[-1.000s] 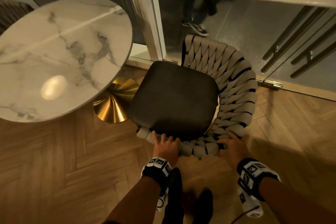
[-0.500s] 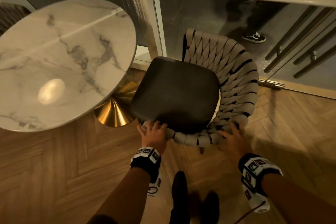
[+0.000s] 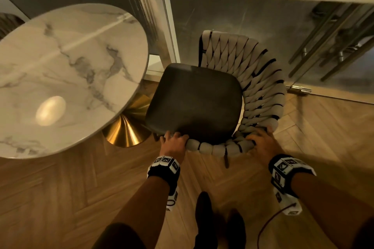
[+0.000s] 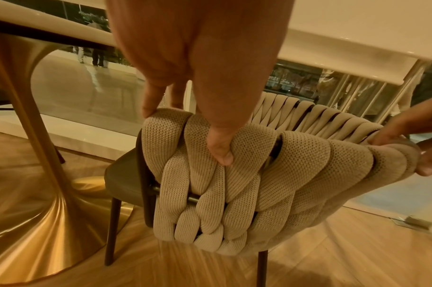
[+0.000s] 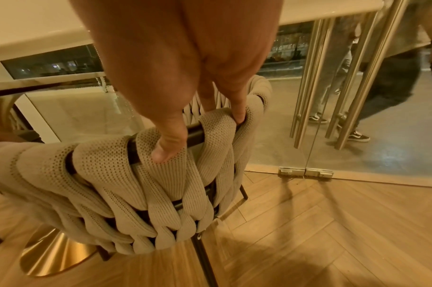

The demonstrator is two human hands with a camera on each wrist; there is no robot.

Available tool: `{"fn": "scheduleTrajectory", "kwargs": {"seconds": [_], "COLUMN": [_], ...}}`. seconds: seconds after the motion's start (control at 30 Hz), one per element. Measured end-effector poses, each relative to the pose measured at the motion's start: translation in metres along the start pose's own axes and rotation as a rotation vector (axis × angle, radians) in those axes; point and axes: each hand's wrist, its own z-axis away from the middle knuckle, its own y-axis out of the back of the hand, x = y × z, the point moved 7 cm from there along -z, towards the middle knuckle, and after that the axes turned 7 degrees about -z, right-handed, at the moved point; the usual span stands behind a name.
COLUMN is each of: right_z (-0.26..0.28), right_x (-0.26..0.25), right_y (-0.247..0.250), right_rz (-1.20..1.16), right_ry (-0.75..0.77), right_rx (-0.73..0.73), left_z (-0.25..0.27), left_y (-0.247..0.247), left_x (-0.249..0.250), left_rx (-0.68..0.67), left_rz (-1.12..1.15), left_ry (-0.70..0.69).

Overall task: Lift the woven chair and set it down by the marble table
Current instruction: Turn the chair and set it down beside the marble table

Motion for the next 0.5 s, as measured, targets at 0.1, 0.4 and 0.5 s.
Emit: {"fn": "scheduleTrajectory", "kwargs": {"seconds": [0.1,0.4,0.5], "right_z": [0.000,0.059,0.096], "right_x": [0.001,-0.055,-0.079], "right_y": [-0.001,0.046,0.054], "right_rz": [-0.011,-0.319,-0.471], "right_ry": [-0.023,0.069,0.165], "right_rx": [-0.031,0.076,0.057], "left_z": [0.000,0.077,0.129], "left_y": [0.000,0.044,0.067], "left_x": [0.001,0.002,0.008], "left_rx": [-0.019,0.041,0.134], "left_rz": [0.012,0.253,0.307], "left_ry": [0.001,0.046,0.026]}}
